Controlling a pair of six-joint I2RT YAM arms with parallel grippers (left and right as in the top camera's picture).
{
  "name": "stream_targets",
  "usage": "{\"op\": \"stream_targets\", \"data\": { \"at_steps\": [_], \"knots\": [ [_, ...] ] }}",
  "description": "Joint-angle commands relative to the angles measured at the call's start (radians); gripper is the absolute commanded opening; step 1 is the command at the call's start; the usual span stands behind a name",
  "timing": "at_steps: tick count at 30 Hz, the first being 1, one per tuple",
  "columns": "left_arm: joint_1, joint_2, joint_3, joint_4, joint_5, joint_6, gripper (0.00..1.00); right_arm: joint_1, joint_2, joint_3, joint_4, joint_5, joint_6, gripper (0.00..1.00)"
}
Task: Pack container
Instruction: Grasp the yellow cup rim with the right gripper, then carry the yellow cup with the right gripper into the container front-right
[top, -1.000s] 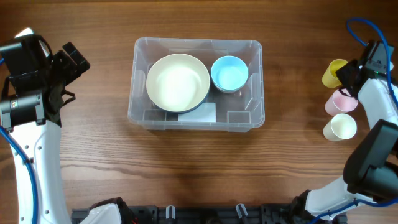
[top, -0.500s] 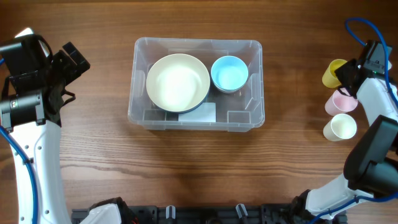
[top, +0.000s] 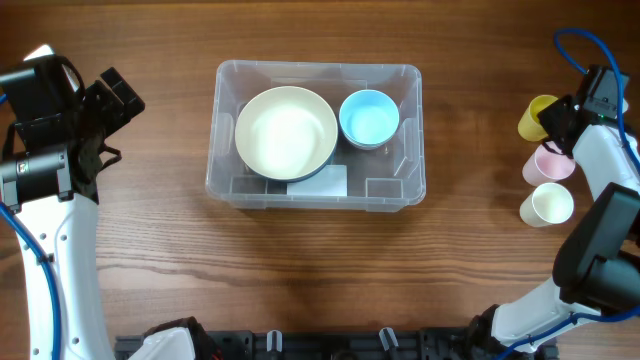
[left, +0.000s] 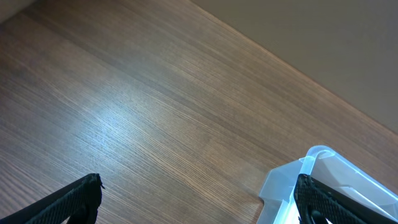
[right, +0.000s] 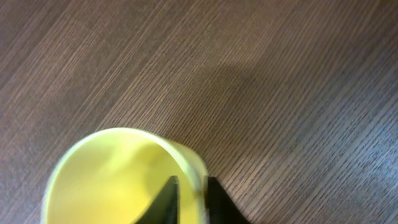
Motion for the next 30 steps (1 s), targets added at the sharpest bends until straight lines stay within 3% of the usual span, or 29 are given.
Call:
{"op": "stream_targets", "data": {
  "at_steps": [1,11,19,24,30],
  "knots": [
    [0.005,-0.005,0.011,-0.001,0.011,-0.009,1.00,-0.002,0.021,0.016,0.005,-0.012,0.003,0.04],
    [0.005,-0.005,0.011,-0.001,0.011,-0.009,1.00,-0.001,0.000,0.021,0.032,-0.052,-0.008,0.04],
    [0.005,-0.005,0.011,-0.001,0.011,-0.009,1.00,0.043,-0.190,0.081,0.006,-0.254,-0.067,0.04],
    [0.005,-0.005,0.011,-0.001,0.011,-0.009,1.00,0.156,-0.368,0.156,-0.081,-0.285,-0.178,0.04],
    [0.005,-0.005,0.011,-0.002,0.011,-0.009,1.00,0.427,-0.572,0.215,-0.211,-0.251,-0.436,0.04]
  ]
}}
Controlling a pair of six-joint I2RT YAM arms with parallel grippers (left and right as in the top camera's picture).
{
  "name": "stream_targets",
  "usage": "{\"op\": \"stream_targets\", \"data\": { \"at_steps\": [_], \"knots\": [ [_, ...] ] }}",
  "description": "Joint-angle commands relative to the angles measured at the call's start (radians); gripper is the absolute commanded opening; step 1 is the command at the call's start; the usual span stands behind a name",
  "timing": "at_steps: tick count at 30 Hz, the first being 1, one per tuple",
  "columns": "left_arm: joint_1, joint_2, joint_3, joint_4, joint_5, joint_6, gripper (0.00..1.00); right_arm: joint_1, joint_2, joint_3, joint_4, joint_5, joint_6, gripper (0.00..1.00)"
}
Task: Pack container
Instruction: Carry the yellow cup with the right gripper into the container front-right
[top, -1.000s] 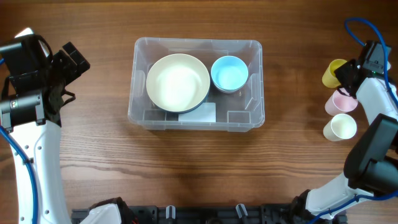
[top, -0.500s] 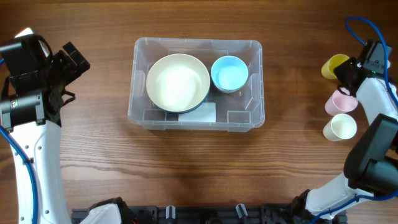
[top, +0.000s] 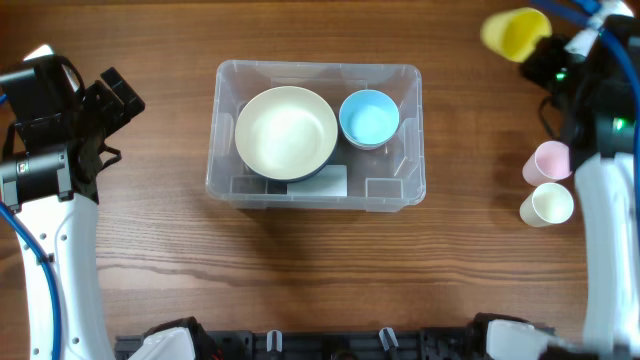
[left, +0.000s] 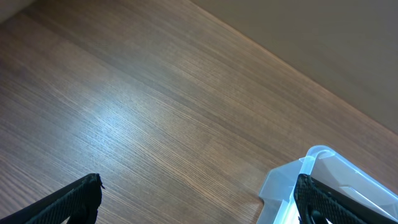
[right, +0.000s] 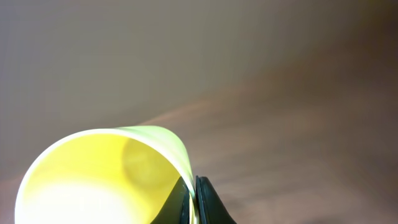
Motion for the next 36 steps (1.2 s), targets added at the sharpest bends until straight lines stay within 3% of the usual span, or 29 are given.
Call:
{"op": "stream_targets", "data": {
  "at_steps": [1,6,13,24,36],
  "knots": [
    [0.005,-0.005,0.011,-0.001,0.011,-0.009,1.00,0.186,-0.120,0.024,-0.080,0.033,-0.213,0.04],
    [0.005,-0.005,0.011,-0.001,0.011,-0.009,1.00,0.372,-0.140,0.024,-0.266,0.108,-0.225,0.04],
    [0.005,-0.005,0.011,-0.001,0.011,-0.009,1.00,0.475,-0.019,0.024,-0.480,0.108,-0.141,0.04],
    [0.005,-0.005,0.011,-0.001,0.011,-0.009,1.00,0.500,0.274,0.024,-0.488,0.108,-0.030,0.04],
    [0.005,-0.005,0.011,-0.001,0.011,-0.009,1.00,0.500,0.355,0.022,-0.429,0.111,-0.005,0.04]
  ]
}}
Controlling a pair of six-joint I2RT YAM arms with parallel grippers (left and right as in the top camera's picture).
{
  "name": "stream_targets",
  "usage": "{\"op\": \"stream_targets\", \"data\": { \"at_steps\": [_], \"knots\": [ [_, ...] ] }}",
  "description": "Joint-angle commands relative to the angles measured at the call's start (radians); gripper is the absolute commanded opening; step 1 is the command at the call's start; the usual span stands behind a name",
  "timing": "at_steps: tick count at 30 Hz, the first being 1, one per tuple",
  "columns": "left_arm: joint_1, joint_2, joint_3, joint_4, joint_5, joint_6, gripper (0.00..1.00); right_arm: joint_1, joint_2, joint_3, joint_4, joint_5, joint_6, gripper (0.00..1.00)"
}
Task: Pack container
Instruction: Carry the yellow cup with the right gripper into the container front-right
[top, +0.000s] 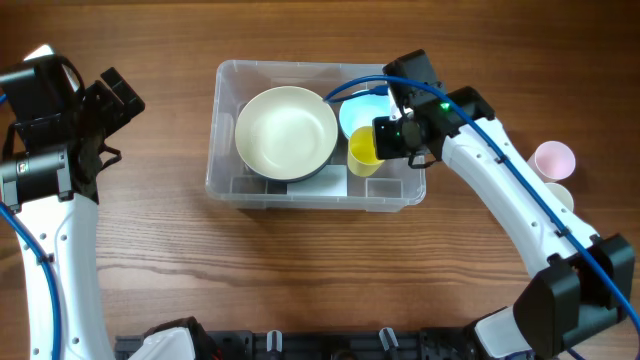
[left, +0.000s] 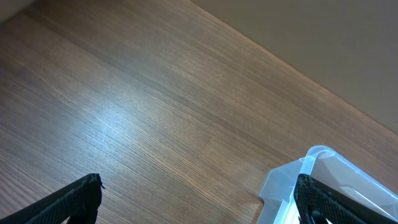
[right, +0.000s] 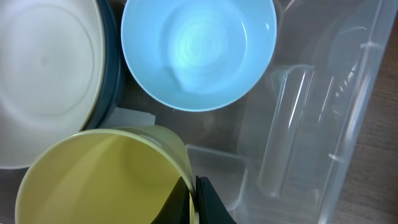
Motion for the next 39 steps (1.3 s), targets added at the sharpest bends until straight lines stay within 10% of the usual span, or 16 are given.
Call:
{"op": "stream_targets", "data": {
  "at_steps": [1,39],
  "knots": [
    [0.005,-0.005,0.011,-0.001,0.011,-0.009,1.00,0.003,0.038,0.001,0.024,0.020,0.019,0.04],
    [0.005,-0.005,0.011,-0.001,0.011,-0.009,1.00,0.008,0.075,0.000,-0.002,0.055,-0.156,0.04]
  ]
}}
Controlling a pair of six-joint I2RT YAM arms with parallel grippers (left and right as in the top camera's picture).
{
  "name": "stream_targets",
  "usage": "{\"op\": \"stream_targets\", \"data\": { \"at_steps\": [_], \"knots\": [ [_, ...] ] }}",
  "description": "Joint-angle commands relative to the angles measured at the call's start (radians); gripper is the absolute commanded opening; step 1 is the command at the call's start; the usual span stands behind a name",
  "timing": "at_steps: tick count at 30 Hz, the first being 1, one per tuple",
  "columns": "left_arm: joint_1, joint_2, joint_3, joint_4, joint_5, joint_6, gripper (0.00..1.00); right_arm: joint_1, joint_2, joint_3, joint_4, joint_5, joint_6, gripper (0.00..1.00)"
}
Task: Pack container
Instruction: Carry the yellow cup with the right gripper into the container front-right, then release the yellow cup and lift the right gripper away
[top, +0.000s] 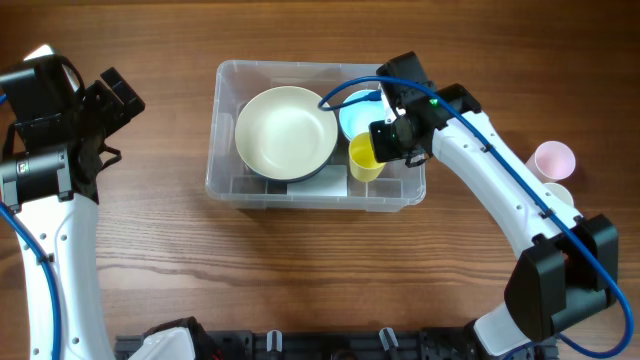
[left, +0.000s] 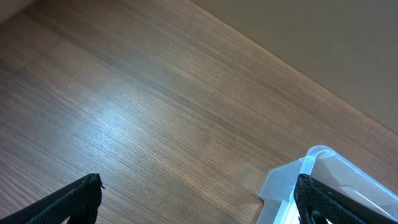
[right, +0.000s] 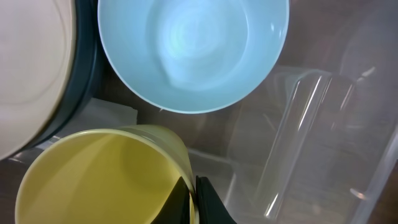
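The clear plastic container (top: 221, 160) sits mid-table holding a cream bowl (top: 285, 132) on a dark one and a light blue bowl (top: 362, 112). My right gripper (top: 385, 150) is shut on the rim of a yellow cup (top: 364, 160), held inside the container's front right part beside the blue bowl (right: 193, 53). In the right wrist view the yellow cup (right: 99, 180) fills the lower left, its rim pinched between the right gripper (right: 191, 199) fingers. My left gripper (left: 198, 199) hangs open at the far left, over bare wood by the container corner (left: 323, 180).
A pink cup (top: 553, 159) and a cream cup (top: 567, 197), partly hidden by my right arm, stand on the table at the right. A white label (top: 318, 181) lies on the container floor.
My right gripper with the yellow cup has dropped slightly lower and nearer the blue bowl inside the container. The left arm has not moved.
My right gripper was shut on the yellow cup's rim at the right edge beside the pink and cream cups. Then it held the cup raised near the far right corner. Then the cup was inside the container by the blue bowl, and now sits a little lower.
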Motion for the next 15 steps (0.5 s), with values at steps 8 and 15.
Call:
{"op": "stream_targets", "data": {
  "at_steps": [8,15],
  "knots": [
    [0.005,-0.005,0.011,-0.001,0.011,-0.009,1.00,0.009,0.045,0.000,0.007,0.030,-0.084,0.04],
    [0.005,-0.005,0.011,-0.001,0.011,-0.009,1.00,0.009,0.109,0.000,0.038,0.029,-0.094,0.04]
  ]
}}
